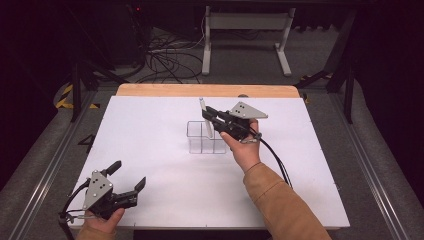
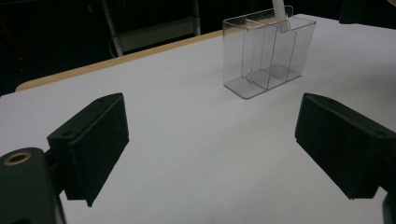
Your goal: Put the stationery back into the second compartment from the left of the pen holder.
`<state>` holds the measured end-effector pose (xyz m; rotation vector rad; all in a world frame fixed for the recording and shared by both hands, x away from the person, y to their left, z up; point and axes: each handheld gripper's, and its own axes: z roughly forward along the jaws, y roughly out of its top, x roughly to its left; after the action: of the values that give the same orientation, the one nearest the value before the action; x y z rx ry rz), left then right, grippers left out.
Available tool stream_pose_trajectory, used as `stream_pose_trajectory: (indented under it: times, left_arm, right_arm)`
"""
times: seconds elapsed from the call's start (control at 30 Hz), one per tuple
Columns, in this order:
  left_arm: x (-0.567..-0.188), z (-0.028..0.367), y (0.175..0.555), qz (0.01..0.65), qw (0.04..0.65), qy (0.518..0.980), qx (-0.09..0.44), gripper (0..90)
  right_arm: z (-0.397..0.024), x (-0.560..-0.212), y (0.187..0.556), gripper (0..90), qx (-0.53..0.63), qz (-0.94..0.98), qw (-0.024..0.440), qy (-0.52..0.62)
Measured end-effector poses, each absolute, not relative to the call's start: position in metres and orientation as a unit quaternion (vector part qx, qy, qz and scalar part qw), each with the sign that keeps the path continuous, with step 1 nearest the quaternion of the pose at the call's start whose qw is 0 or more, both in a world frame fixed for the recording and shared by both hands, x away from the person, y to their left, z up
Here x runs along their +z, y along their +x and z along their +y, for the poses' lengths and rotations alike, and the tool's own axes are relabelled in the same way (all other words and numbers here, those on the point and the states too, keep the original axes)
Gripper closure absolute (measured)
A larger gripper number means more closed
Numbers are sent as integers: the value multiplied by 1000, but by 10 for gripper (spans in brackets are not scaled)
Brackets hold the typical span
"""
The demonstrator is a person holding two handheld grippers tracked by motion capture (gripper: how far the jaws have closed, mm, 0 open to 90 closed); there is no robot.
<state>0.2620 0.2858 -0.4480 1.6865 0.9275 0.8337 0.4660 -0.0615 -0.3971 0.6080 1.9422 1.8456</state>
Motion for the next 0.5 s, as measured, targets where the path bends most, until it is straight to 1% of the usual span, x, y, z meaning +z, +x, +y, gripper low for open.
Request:
stream_pose_trajectory:
  times: [0.5]
  left_arm:
    - [-448,285,262,383,499,696,346,104]
  right_arm:
    - [-61,-407,464,793,637,710,188,233]
